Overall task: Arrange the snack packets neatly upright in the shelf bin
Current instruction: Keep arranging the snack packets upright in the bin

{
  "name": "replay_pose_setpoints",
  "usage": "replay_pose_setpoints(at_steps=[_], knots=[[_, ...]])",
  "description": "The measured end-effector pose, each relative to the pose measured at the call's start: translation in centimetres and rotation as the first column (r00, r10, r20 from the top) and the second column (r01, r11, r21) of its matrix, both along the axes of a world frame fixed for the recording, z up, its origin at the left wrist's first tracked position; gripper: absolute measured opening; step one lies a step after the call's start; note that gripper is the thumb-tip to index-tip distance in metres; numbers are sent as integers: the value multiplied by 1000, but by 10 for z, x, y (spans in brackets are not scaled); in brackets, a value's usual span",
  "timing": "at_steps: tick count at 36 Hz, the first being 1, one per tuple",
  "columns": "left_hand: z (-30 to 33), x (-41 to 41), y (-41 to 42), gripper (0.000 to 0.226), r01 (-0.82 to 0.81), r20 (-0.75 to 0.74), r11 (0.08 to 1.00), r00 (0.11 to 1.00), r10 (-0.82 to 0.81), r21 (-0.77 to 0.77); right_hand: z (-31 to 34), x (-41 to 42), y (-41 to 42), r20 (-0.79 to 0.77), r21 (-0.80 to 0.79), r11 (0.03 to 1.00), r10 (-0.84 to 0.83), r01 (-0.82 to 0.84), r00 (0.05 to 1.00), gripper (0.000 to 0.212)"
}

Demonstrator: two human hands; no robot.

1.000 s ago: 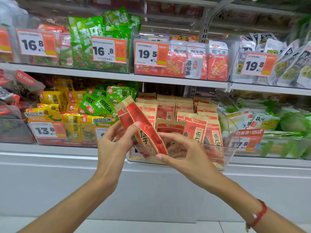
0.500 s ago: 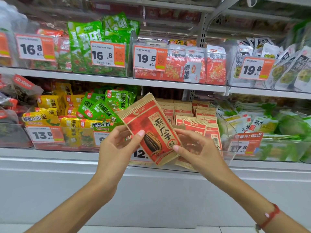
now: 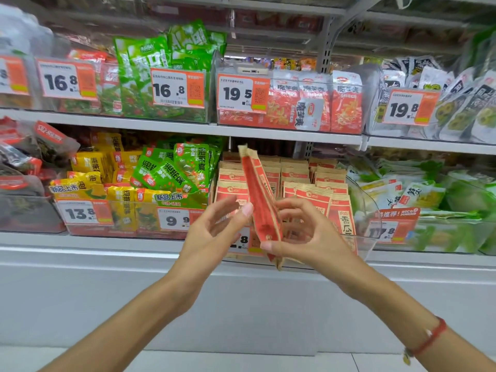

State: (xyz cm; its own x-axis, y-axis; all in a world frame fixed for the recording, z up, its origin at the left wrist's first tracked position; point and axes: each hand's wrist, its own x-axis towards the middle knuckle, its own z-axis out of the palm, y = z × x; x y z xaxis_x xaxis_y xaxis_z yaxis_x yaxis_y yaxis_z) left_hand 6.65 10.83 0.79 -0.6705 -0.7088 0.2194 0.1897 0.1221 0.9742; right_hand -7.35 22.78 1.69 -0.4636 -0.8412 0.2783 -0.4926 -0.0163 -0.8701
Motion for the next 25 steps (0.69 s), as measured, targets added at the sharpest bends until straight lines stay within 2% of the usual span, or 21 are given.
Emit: replay_pose_setpoints(at_steps=[2, 3, 6, 9, 13, 17, 20, 22, 25], knots=[[-2, 0, -3, 74, 71, 69, 997, 995, -70, -6, 1, -1, 1, 85, 25, 998, 59, -61, 995, 68], [-3, 0, -4, 72, 101, 87, 995, 991, -101, 1, 1, 0, 1, 106, 46, 995, 83, -88, 991, 68], [-4, 1, -5, 47, 173, 94, 985, 981, -172, -3, 0, 3, 2, 139, 101, 982, 143, -157, 980, 65], [-6, 1, -8, 49, 175, 100, 984, 980, -172, -21, 4, 8, 4, 108, 121, 978, 160, -173, 981, 50], [-13, -1, -10, 68, 152, 185, 984, 974, -133, -91, 11, 10, 2, 101, -82, 997, 17, -8, 995, 33], [-19, -6, -7, 71, 138, 190, 988, 974, -122, -73, 13, 10, 1, 132, -214, 974, -45, 73, 990, 13], [-19, -9, -6, 74, 100, 174, 990, 981, -82, -96, 13, 11, 0, 163, -223, 973, -24, 61, 986, 13], [-16, -10, -4, 71, 47, 119, 996, 992, -38, -73, 12, 12, -1, 149, -212, 977, 36, -4, 988, 15], [-6, -8, -4, 66, -94, 9, 995, 996, 94, 11, 9, 16, 0, 22, -156, 984, 88, -83, 996, 32]])
